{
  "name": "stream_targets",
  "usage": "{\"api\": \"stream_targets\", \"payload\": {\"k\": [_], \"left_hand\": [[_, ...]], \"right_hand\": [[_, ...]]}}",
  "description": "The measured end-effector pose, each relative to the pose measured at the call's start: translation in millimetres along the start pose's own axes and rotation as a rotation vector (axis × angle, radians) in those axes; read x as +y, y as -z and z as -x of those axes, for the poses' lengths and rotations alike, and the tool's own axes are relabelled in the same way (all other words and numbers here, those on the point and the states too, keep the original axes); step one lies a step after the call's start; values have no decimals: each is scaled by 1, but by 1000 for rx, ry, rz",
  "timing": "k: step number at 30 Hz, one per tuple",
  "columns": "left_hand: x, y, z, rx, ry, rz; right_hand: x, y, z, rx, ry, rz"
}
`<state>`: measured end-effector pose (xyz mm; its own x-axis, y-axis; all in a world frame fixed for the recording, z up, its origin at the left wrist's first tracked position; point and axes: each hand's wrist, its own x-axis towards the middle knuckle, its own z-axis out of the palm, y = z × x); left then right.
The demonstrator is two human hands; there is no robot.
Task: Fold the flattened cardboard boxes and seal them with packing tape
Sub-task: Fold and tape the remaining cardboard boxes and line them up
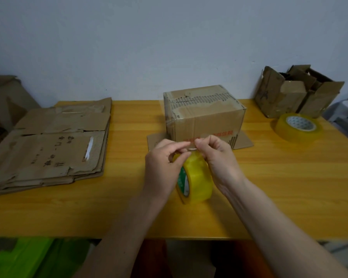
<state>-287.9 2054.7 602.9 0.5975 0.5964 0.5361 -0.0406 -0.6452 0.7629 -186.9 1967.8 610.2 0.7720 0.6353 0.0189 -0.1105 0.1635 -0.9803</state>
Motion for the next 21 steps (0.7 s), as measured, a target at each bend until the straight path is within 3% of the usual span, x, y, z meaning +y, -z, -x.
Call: {"api": "stream_targets", "payload": {"k": [6,8,13,16,18,21], "left_hand": [[5,-10,-5,62,-164,-410],[6,-16,-3,90,-105,-405],[10,-18,-2,52,26,-236],[6,-14,-5,36,53,-215],[7,-12,-6,10,64,-221],[13,-13,-6,-35,101,-201]], "right_hand": [[-4,14,-2,-3,81,431],[-10,19,-3,15,82,538],[-23,34,-1,107,173,545],[-32,34,8,-53,413,847],[-30,31,10,-163,454,1054],[-26,28,9,-109,430,1010]]}}
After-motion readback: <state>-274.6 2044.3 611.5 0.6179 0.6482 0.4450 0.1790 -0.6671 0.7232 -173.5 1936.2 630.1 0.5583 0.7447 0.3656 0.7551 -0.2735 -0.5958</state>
